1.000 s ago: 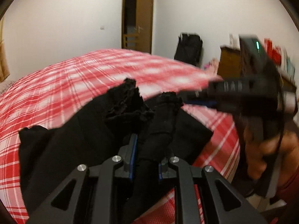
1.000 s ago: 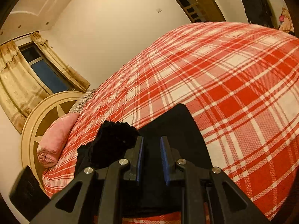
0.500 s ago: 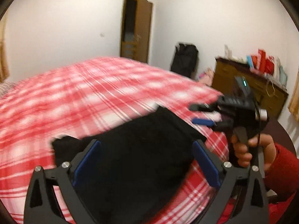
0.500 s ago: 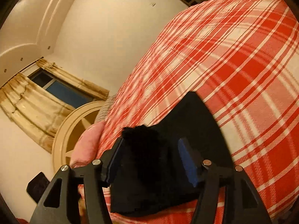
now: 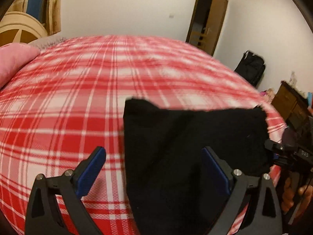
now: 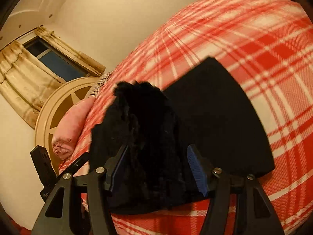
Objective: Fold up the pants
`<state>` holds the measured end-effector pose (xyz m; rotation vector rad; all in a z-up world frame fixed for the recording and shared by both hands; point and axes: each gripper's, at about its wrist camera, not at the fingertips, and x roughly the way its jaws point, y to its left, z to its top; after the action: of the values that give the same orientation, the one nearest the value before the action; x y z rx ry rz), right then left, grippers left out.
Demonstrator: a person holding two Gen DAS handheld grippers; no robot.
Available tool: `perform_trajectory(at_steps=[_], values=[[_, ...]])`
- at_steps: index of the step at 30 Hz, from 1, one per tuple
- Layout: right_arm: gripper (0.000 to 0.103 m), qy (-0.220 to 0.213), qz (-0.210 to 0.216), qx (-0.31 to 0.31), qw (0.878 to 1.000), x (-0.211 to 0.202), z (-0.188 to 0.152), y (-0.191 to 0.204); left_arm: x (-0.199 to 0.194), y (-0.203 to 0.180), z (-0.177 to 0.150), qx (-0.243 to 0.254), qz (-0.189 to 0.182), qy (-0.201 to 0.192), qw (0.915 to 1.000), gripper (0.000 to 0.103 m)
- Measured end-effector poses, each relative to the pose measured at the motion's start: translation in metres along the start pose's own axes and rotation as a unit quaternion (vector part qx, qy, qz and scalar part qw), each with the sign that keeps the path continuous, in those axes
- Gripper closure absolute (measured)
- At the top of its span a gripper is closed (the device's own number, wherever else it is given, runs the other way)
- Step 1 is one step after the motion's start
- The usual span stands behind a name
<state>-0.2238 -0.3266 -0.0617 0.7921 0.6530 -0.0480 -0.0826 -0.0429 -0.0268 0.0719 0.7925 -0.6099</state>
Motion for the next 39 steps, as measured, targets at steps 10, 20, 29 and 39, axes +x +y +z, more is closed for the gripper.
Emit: perform_trajectory(at_steps=[10, 20, 29, 39], values=[[0.053, 0.012, -0.045, -0.128, 0.991, 0.025, -0.017, 0.04, 0.008, 0.007, -0.014, -0.035, -0.003, 0.043, 0.9985, 0.003], [0.083, -0.02, -0.001, -0.214, 0.977, -0.018, 0.021, 0.085, -0.042, 0.047, 0.016, -0.085, 0.022, -0.049, 0.995, 0.003], [0.083, -0.011, -0.099, -0.181, 0.978, -0.03, 0.037, -0.001, -0.023, 0.045, 0.037, -0.07, 0.047, -0.05, 0.9952, 0.003], [0.077, -0.015, -0.102, -0.165, 0.981, -0.025, 0.039, -0.028, 0.018, -0.011, 0.048, -0.005, 0.053, -0.024, 0.9983, 0.003]])
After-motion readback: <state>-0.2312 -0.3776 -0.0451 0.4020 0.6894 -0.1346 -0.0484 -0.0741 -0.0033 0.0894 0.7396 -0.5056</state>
